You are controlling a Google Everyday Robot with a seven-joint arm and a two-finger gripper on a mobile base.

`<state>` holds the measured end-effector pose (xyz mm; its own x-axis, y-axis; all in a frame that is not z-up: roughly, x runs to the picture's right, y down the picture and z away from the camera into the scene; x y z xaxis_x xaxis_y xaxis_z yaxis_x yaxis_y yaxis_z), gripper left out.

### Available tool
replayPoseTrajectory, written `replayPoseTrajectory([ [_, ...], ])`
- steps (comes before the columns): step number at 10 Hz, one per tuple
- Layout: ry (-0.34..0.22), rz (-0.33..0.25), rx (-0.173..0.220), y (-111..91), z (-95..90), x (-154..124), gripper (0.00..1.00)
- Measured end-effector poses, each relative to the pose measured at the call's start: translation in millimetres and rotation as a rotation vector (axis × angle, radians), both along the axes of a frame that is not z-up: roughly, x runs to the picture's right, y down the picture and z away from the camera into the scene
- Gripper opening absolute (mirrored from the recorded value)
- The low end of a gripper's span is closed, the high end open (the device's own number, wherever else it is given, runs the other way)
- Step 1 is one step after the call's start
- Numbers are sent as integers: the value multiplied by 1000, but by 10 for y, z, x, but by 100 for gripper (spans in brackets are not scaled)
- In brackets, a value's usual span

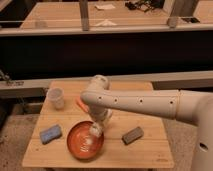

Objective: Place the bottle in the ceramic bowl

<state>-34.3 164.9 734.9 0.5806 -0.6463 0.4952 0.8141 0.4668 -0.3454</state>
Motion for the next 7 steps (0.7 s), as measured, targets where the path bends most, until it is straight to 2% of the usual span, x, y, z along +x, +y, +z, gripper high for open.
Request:
replayPoseTrajectory([
  [7, -49, -64, 0, 156, -4, -245, 4],
])
